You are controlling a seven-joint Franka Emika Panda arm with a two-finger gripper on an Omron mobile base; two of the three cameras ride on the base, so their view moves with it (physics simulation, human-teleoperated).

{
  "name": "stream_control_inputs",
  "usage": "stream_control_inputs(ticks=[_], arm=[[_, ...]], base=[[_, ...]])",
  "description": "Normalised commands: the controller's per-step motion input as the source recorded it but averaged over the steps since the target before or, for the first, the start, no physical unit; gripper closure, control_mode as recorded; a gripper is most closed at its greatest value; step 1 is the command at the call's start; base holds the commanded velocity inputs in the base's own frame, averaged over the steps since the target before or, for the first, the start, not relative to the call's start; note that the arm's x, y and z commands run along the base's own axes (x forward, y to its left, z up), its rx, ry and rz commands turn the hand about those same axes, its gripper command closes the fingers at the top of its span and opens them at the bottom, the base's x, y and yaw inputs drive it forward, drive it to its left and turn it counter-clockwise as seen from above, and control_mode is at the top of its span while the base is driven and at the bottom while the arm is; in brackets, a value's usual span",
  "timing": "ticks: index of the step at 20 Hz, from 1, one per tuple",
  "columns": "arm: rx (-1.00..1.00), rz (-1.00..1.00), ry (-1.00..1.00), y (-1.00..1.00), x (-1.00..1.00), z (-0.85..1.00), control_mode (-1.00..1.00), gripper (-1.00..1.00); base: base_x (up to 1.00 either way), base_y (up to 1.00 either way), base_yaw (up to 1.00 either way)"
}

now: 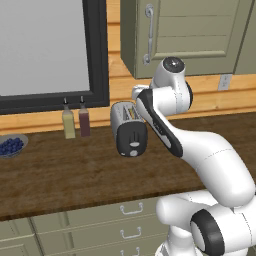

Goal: Start the toaster. Once the lever pops up, take the bread to the plate on the dining counter.

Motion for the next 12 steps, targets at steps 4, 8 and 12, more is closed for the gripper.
stream_control_inputs(ticks=[4,8,12], arm=[[0.0,0.0,0.0,0.0,0.0,0.0,-1.0,-1.0],[0.0,0.0,0.0,0.0,0.0,0.0,-1.0,-1.0],[0.0,0.0,0.0,0.0,0.0,0.0,-1.0,-1.0]], base=[[0.0,0.0,0.0],[0.0,0.0,0.0],[0.0,0.0,0.0]])
